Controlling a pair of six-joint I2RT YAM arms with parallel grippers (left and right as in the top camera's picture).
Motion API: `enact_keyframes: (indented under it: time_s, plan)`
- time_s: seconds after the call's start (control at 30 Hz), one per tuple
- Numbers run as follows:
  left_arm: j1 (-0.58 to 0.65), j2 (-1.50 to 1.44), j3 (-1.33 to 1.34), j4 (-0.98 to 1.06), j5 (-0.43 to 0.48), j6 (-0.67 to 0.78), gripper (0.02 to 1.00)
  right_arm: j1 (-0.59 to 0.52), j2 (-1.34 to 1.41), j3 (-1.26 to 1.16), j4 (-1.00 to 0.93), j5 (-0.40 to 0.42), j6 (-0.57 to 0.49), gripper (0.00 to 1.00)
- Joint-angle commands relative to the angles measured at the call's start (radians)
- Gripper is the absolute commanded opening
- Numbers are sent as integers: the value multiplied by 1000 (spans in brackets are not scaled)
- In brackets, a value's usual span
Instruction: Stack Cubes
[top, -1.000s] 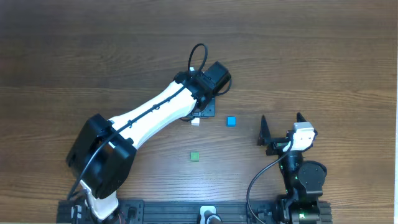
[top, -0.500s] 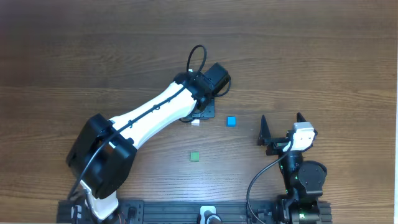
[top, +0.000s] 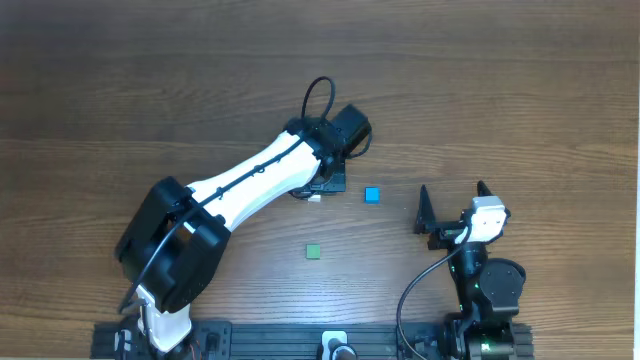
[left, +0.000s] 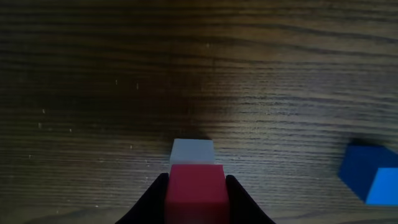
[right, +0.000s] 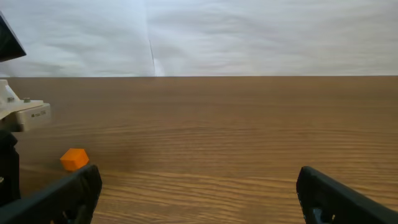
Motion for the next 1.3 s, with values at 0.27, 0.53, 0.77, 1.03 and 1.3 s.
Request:
enact_keyframes:
  time_s: [0.27, 0.53, 0.77, 1.03, 1.3]
  plan:
    - [2, 13, -41, 10, 13, -34, 40, -2, -8, -8, 2, -5, -2, 991]
    - [2, 13, -41, 21, 12, -33, 40, -2, -8, -8, 2, -5, -1, 991]
    - [2, 13, -41, 28, 9, -33, 42, -2, -8, -8, 2, -5, -2, 991]
    - [2, 13, -41, 28, 5, -33, 45, -2, -8, -8, 2, -5, -1, 993]
    - [2, 14, -45, 28, 5, -33, 49, -2, -8, -8, 2, -5, -2, 991]
